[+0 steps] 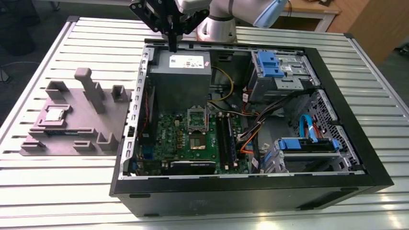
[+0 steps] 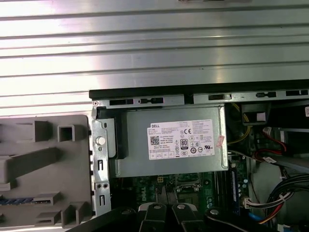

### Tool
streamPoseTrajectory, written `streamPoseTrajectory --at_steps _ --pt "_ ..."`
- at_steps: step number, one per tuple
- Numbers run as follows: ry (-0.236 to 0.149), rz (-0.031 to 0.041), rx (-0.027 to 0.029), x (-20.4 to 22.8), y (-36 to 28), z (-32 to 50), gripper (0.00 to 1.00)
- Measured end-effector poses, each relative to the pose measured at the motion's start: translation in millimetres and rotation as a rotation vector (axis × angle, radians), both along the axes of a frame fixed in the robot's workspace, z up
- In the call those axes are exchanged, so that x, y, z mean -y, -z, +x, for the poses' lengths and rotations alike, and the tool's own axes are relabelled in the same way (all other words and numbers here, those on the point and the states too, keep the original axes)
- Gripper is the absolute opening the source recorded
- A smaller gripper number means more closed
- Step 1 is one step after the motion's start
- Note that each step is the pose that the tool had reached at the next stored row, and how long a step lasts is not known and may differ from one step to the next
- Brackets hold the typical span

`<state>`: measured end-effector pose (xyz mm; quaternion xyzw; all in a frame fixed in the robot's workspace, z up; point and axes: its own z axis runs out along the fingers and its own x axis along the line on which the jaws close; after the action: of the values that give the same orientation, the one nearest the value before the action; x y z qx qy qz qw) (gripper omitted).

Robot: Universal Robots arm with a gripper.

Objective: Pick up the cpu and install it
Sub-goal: 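Reach for the cpu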

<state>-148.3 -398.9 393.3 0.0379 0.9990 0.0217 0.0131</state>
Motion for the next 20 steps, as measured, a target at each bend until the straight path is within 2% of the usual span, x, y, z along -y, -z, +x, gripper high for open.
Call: streamPoseTrajectory --at_steps 20 --pt "0.0 0.0 0.0001 0.0 0.0 -5.0 0.1"
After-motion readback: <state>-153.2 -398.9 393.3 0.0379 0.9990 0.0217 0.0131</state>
